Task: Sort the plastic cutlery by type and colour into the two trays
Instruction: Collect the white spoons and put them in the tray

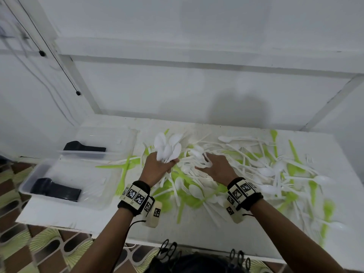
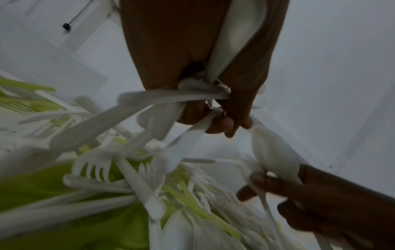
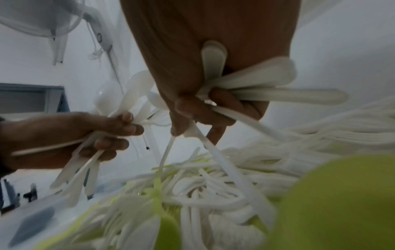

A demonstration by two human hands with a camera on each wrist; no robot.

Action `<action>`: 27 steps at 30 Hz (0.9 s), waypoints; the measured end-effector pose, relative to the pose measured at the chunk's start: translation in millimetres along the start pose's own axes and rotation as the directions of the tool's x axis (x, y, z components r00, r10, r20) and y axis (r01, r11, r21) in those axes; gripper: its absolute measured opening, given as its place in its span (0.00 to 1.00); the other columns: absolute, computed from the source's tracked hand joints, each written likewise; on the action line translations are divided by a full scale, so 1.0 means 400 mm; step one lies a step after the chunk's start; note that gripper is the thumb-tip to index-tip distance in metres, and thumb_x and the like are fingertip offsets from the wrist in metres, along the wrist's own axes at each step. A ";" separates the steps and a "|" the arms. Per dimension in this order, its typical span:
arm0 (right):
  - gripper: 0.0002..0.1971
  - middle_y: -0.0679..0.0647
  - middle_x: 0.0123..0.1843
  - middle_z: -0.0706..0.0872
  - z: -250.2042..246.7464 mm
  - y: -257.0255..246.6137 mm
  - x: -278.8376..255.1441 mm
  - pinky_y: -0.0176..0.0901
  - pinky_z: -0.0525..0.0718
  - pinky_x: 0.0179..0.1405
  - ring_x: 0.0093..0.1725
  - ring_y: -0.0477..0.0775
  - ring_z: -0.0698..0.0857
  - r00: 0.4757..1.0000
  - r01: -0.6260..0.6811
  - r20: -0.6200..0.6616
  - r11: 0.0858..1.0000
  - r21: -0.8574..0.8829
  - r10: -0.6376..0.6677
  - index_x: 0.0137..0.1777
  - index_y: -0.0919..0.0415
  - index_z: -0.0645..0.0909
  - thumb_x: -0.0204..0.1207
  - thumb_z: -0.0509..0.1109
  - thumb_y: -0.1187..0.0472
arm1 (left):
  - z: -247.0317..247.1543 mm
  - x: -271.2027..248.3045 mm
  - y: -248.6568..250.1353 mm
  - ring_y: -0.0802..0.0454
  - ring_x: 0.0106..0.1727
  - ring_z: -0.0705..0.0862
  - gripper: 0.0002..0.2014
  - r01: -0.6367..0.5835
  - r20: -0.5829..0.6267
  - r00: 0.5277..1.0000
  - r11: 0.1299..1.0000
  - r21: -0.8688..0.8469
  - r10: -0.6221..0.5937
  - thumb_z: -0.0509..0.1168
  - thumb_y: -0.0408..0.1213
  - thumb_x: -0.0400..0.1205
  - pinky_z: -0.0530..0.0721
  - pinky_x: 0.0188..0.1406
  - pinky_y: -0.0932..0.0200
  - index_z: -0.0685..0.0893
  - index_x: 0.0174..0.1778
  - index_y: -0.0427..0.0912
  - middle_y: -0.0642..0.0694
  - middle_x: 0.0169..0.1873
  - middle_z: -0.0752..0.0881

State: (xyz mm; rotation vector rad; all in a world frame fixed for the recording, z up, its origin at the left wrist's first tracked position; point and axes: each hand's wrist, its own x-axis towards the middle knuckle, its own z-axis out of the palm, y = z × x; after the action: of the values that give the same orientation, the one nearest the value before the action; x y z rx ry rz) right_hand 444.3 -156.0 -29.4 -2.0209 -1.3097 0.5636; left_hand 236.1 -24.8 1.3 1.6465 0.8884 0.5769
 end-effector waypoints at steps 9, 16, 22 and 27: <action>0.08 0.38 0.33 0.91 -0.134 -0.039 0.009 0.30 0.80 0.28 0.22 0.51 0.82 0.965 -0.129 -0.184 0.946 0.299 0.190 0.52 0.61 0.86 0.84 0.71 0.57 | 0.108 -0.039 -0.028 0.49 0.53 0.86 0.28 -0.280 0.413 0.904 0.881 0.381 0.109 0.63 0.60 0.73 0.77 0.47 0.57 0.89 0.55 0.40 0.40 0.51 0.90; 0.06 0.46 0.39 0.94 -0.189 -0.011 0.003 0.35 0.79 0.26 0.21 0.46 0.78 0.945 -0.109 -0.254 0.932 0.345 0.204 0.51 0.58 0.85 0.84 0.72 0.55 | 0.166 -0.040 -0.041 0.48 0.67 0.82 0.22 -0.458 0.548 0.836 0.567 0.685 0.012 0.75 0.55 0.77 0.67 0.46 0.63 0.88 0.65 0.50 0.50 0.64 0.84; 0.11 0.49 0.36 0.93 -0.178 0.008 -0.013 0.38 0.81 0.27 0.21 0.51 0.79 0.951 -0.128 -0.217 0.918 0.374 0.221 0.51 0.61 0.83 0.84 0.72 0.52 | 0.146 -0.022 -0.022 0.47 0.66 0.82 0.25 -0.502 0.571 0.821 0.513 0.697 0.027 0.76 0.56 0.76 0.77 0.52 0.57 0.85 0.67 0.51 0.48 0.64 0.84; 0.18 0.50 0.31 0.87 -0.135 0.019 -0.019 0.37 0.78 0.27 0.23 0.47 0.78 0.975 -0.209 -0.006 0.927 0.311 0.222 0.51 0.63 0.88 0.84 0.70 0.47 | 0.089 0.004 0.032 0.49 0.53 0.85 0.15 -0.452 0.586 0.810 0.605 0.655 -0.029 0.80 0.53 0.74 0.74 0.43 0.58 0.89 0.50 0.49 0.50 0.47 0.87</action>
State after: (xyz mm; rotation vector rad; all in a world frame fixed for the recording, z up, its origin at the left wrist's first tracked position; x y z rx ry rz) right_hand 481.7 -180.8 2.4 -1.9117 -0.9131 0.7726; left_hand 267.5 -46.0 4.3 2.5756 0.4904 -0.2174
